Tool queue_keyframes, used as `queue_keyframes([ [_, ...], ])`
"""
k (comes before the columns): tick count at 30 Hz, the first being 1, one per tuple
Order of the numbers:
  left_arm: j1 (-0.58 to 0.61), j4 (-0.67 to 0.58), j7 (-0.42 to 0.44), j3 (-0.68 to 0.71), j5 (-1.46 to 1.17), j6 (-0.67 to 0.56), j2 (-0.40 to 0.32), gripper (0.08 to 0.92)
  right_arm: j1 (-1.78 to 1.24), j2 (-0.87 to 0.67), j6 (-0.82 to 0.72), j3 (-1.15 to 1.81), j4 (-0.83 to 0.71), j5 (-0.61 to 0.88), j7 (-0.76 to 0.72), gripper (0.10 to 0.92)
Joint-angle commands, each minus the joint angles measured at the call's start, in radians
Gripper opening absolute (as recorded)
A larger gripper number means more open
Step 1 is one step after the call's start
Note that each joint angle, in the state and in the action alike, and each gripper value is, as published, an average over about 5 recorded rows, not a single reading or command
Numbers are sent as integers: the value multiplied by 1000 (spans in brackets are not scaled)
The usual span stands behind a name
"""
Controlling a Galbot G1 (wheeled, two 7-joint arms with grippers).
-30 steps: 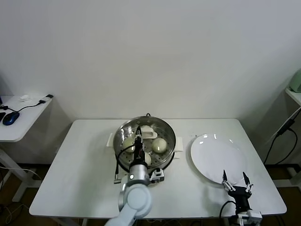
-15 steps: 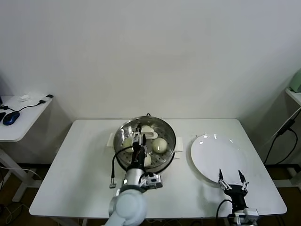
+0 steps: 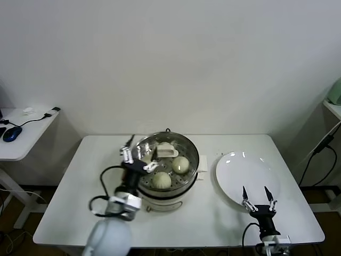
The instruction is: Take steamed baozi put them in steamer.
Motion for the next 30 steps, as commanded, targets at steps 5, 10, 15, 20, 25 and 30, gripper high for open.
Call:
queue_keyframes([
  [5,217,263,36,-475,-976,-396,142,823,31,-42,35,-63,-8,-14,2,823],
  [10,233,386,63,-414,-933,-485,128,823,43,-43,26,-67,-27,-4,9,823],
  [15,234,461,69,-354,-876,-551,100,823,42,-42,19,-71,-38,8,6,823],
  [20,243,460,69,-320,-844,-573,84,823,40,-44,14,-70,-40,12,5,823],
  [25,249,442,68,-307,-826,-579,80,823,39,-45,10,-68,-41,16,6,823],
  [30,256,426,69,-302,-820,-583,80,823,39,-46,7,-65,-44,17,6,823],
])
